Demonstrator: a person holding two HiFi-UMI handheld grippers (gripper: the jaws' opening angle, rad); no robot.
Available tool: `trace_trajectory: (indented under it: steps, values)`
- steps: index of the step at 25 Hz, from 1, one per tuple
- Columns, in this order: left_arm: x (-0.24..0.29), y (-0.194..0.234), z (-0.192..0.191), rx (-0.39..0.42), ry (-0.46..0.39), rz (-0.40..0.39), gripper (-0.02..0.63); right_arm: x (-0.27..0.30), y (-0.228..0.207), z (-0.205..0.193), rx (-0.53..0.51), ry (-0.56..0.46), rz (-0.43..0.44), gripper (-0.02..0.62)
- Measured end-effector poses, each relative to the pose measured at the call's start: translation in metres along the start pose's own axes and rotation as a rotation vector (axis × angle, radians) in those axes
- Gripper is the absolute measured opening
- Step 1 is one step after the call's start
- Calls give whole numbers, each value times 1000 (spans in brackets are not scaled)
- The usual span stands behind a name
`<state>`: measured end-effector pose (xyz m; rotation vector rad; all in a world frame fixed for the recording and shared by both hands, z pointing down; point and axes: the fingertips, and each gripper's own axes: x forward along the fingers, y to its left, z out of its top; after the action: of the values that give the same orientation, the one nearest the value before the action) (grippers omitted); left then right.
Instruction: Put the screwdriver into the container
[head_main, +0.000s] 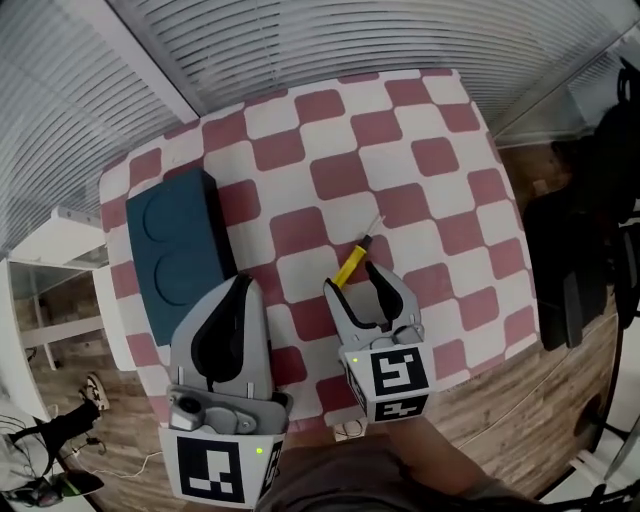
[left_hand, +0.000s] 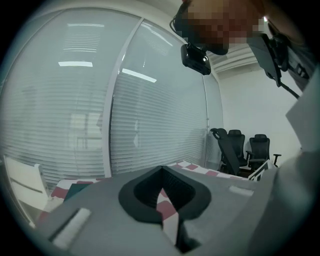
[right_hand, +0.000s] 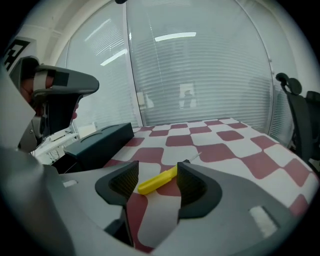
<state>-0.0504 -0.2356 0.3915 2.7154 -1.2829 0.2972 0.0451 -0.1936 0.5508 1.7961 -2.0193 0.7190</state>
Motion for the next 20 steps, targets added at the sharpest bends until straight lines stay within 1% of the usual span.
trace_trajectory:
  steps: [3,8,12,14,20]
  values:
    - [0,4,-9,-7,13,-4,0,6,-1,-3,-1,13,-29,285]
    - [2,14,-16,-23,25,3,0,12,2,-8,-54,60,-68,296]
    - [3,16,-17,-31,24,6,0,13,2,-11,-76,90,-65,249]
    - [2,14,-15,-34,22,6,0,12,3,-11,-76,99,-55,236]
    - [1,6,-11,-32,17,9,0,6,-1,-16,-69,120,-43,230]
